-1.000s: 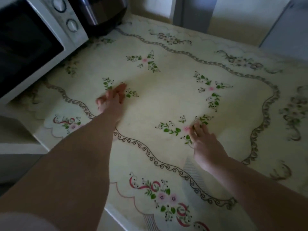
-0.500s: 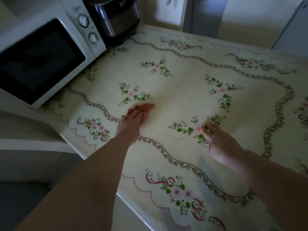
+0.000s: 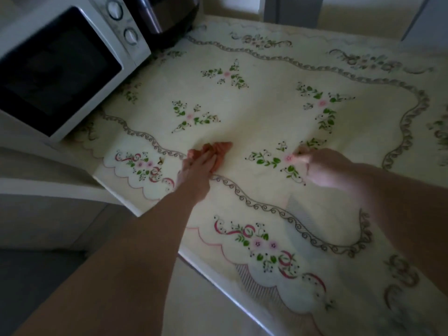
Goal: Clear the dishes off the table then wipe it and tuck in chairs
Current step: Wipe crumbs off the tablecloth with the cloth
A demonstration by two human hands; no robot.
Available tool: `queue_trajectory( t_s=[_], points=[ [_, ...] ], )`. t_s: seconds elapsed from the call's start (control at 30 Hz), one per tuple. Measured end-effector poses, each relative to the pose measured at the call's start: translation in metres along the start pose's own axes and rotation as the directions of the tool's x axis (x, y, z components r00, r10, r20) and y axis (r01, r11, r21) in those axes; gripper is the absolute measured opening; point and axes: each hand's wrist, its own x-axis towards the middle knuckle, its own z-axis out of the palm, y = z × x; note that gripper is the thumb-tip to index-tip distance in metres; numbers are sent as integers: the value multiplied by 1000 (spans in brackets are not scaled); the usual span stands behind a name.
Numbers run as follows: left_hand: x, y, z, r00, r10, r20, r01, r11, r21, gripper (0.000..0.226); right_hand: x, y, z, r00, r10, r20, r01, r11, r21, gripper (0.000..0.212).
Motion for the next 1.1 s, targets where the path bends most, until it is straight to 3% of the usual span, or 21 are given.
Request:
queue_trajectory(
  t_s=[0.13,0.27,0.4,0.63,0.77,0.97,1.03,1.1],
  points=[
    [-64,0,14,994,-88,-60,75,978,-194,64,-8,1,18,998,-51,-47,51,999,8,73],
    [-122,21,18,952,-307,-11,290,909,-299,62,-34,19,38,994,-85,-75,83,996,-29,60],
    [-167,69,18,944,-327,39,318,875,-366,53,-74,42,51,987,-152,-50,149,987,-64,52],
    [-244,179,27,954,-283,98,300,896,-329,51,-154,99,58,992,-124,-22,122,991,-55,51],
    [-282,243,29,956,-277,95,291,874,-389,52,-188,128,58,993,-114,-10,113,991,-77,45],
    [-316,299,33,971,-198,134,234,903,-360,46,-225,154,67,966,-256,-26,255,966,-30,37],
    [-327,315,38,988,-119,102,150,907,-394,44,-239,158,71,954,-296,-44,295,955,-28,29],
    [-338,330,39,993,-64,96,99,898,-428,43,-248,160,74,949,-314,-21,313,949,-34,40]
  ],
)
